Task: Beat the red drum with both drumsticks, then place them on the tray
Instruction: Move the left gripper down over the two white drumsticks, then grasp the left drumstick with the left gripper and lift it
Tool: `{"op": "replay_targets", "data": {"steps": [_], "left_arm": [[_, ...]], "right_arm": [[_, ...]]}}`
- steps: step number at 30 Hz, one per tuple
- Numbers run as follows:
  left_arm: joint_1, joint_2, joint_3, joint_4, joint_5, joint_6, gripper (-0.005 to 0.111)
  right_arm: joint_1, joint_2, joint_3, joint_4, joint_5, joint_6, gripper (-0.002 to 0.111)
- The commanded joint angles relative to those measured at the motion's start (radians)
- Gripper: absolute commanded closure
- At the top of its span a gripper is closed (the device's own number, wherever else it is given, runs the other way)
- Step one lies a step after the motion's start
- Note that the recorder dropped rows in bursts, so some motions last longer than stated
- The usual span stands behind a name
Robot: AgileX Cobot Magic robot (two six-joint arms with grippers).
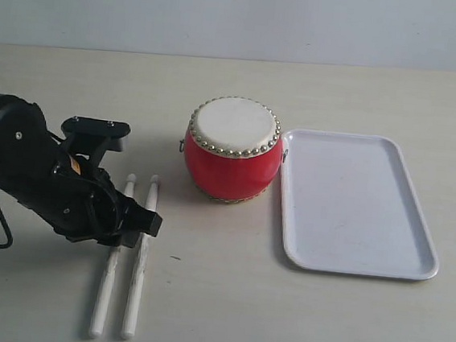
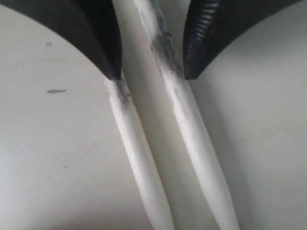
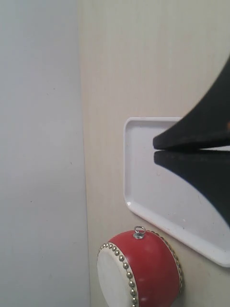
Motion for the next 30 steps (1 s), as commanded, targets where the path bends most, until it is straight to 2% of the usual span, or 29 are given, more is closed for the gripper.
{"op": "replay_targets", "data": {"steps": [1, 14, 23, 30], "left_arm": [[-0.006, 0.002, 0.002, 0.018, 0.004, -0.018, 0.065], [-0.006, 0.005, 0.014, 0.018, 0.018, -0.018, 0.065], [-0.006, 0.110, 0.014, 0.012, -0.035, -0.020, 0.065], [-0.006, 0.132, 0.012, 0.012, -0.010, -0.020, 0.065]], "right_arm": [[-0.005, -0.005, 0.005, 0.000, -0.011, -0.003, 0.108], [-0.005, -0.005, 0.005, 0.000, -0.011, -0.003, 0.108], [-0.005, -0.005, 0.005, 0.000, -0.011, -0.003, 0.108], [-0.005, -0.005, 0.005, 0.000, -0.011, -0.003, 0.108]]}}
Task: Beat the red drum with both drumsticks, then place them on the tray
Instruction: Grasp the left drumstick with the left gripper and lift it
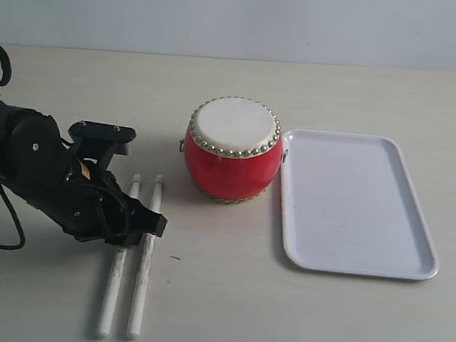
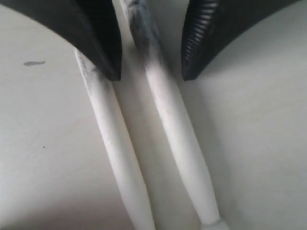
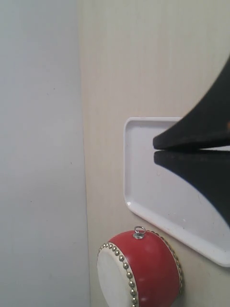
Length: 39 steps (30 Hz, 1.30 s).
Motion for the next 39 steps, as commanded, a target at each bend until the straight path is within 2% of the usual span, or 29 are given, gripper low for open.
{"op": "replay_targets", "data": {"steps": [1, 7, 10, 14, 30, 39], "left_arm": [[-0.006, 0.043, 0.014, -0.004, 0.083, -0.006, 0.065], [-0.006, 0.043, 0.014, -0.001, 0.116, -0.006, 0.069], [-0.006, 0.043, 0.014, 0.018, 0.130, -0.006, 0.082], [-0.006, 0.043, 0.014, 0.049, 0.151, -0.006, 0.106], [-0.006, 0.045, 0.014, 0.099, 0.183, -0.006, 0.107], [-0.006, 0.017, 0.014, 0.130, 0.094, -0.004, 0.107]], "right_arm": [[-0.005, -0.005, 0.005, 0.000, -0.011, -0.003, 0.108], [-0.005, -0.005, 0.005, 0.000, -0.011, -0.003, 0.108], [-0.005, -0.005, 0.005, 0.000, -0.011, -0.003, 0.108], [-0.005, -0.005, 0.005, 0.000, -0.011, -0.003, 0.108], [-0.005, -0.005, 0.005, 0.000, -0.011, -0.003, 0.108], [-0.005, -0.005, 0.005, 0.000, -0.011, -0.003, 0.108]]}}
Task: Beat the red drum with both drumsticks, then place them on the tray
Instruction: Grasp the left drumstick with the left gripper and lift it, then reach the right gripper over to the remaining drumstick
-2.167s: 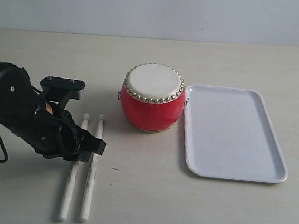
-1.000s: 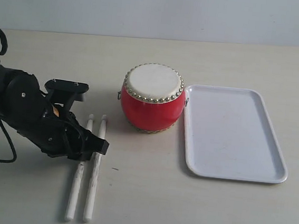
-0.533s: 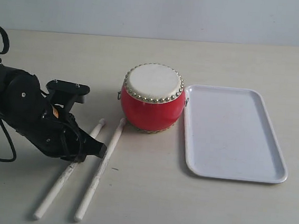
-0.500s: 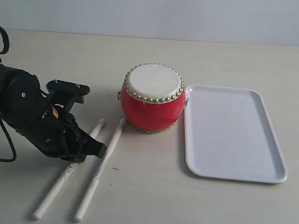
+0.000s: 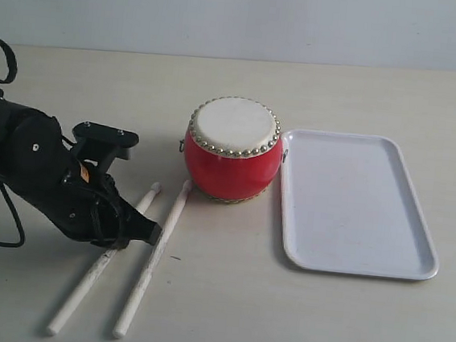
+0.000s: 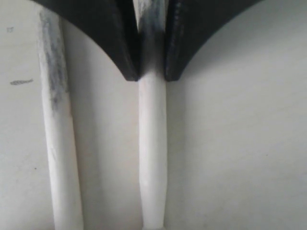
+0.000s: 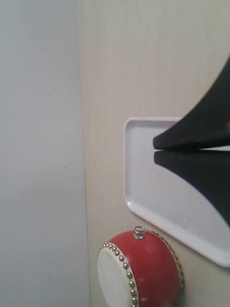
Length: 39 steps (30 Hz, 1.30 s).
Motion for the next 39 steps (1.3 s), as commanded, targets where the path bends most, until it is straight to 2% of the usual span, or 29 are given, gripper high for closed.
{"op": "replay_targets", "data": {"steps": [1, 11, 21, 24, 28, 32, 34, 35, 38, 39], "left_arm": [[-0.006, 0.005, 0.025, 0.035, 0.018, 0.004, 0.107], [-0.006, -0.157, 0.025, 0.035, -0.085, 0.016, 0.107], [-0.006, -0.343, 0.029, 0.039, -0.112, 0.057, 0.107], [-0.006, -0.431, 0.080, 0.039, -0.213, 0.059, 0.107], [-0.006, -0.572, 0.213, 0.039, -0.318, 0.084, 0.107], [-0.006, -0.700, 0.330, 0.039, -0.371, 0.084, 0.107], [-0.006, -0.741, 0.368, 0.039, -0.374, 0.084, 0.107], [-0.006, -0.755, 0.381, 0.039, -0.374, 0.084, 0.107], [-0.006, -0.787, 0.411, 0.039, -0.382, 0.084, 0.107], [-0.006, -0.788, 0.413, 0.039, -0.382, 0.084, 0.107]], "right_arm": [[-0.005, -0.005, 0.005, 0.000, -0.011, -0.003, 0.108], [-0.005, -0.005, 0.005, 0.000, -0.011, -0.003, 0.108], [-0.005, -0.005, 0.005, 0.000, -0.011, -0.003, 0.108], [-0.005, -0.005, 0.005, 0.000, -0.011, -0.003, 0.108], [-0.005, -0.005, 0.005, 0.006, -0.043, -0.003, 0.108], [-0.005, -0.005, 0.005, 0.217, -0.221, -0.002, 0.108], [-0.005, -0.005, 0.005, 0.235, -0.294, -0.002, 0.108], [-0.005, -0.005, 0.005, 0.251, -0.308, -0.002, 0.108], [-0.005, -0.005, 0.005, 0.494, -0.366, 0.026, 0.108], [-0.005, -0.005, 0.005, 0.507, -0.355, 0.048, 0.108]]}}
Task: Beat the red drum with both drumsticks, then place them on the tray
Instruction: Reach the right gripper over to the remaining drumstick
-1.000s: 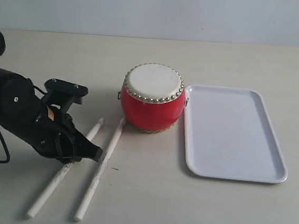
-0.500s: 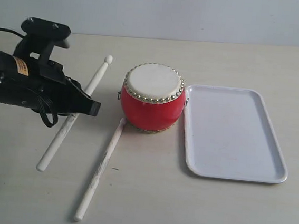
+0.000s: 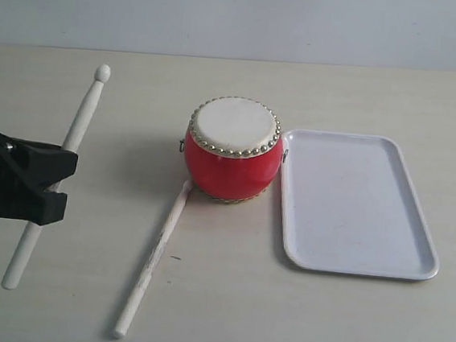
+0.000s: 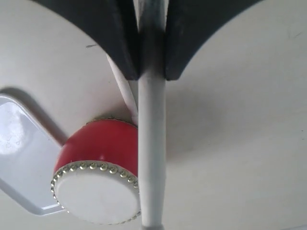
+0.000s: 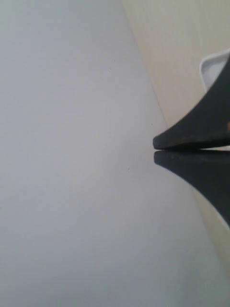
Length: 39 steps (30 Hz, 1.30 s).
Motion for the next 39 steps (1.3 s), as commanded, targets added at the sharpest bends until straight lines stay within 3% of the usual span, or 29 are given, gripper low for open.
{"op": "replay_targets", "data": {"steps": [1, 4, 6, 12, 14, 18, 24, 28, 32, 36, 39], "left_arm": [[-0.003, -0.023, 0.017, 0.000, -0.026, 0.005, 0.107], [-0.003, -0.026, 0.018, 0.000, -0.029, 0.005, 0.107], [-0.003, -0.026, 0.018, 0.000, -0.029, 0.005, 0.107], [-0.003, -0.026, 0.018, -0.014, -0.039, 0.002, 0.107], [-0.003, -0.026, 0.018, -0.016, -0.039, 0.002, 0.107], [-0.003, -0.026, 0.018, -0.016, -0.027, 0.002, 0.107], [-0.003, -0.026, 0.018, -0.016, -0.027, 0.002, 0.107], [-0.003, -0.026, 0.018, -0.016, -0.029, 0.002, 0.107], [-0.003, -0.026, 0.018, -0.012, -0.027, 0.004, 0.107], [-0.003, -0.026, 0.018, -0.012, -0.017, 0.004, 0.107], [-0.003, -0.026, 0.018, -0.010, -0.003, 0.004, 0.107]], "right_arm": [[-0.005, -0.005, -0.011, 0.131, 0.001, 0.055, 0.108], [-0.005, -0.005, -0.126, 0.147, 0.163, 0.039, 0.108], [-0.005, 0.039, -0.212, 0.267, 0.238, -0.113, 0.108], [-0.005, 0.316, -0.453, 1.072, 0.601, -1.015, 0.108], [-0.005, 0.433, -0.516, 1.164, 0.748, -1.110, 0.108], [-0.005, 0.689, -0.637, 1.102, 0.869, -1.087, 0.108], [0.031, 1.044, -0.726, 0.911, 0.860, -0.977, 0.108], [0.197, 1.217, -0.736, 0.903, 0.734, -1.015, 0.108], [0.399, 1.380, -0.761, 0.840, 0.490, -1.012, 0.108], [0.508, 1.529, -0.841, 0.745, 0.465, -0.866, 0.108], [0.569, 1.628, -0.915, 0.558, 0.463, -0.648, 0.108]]}}
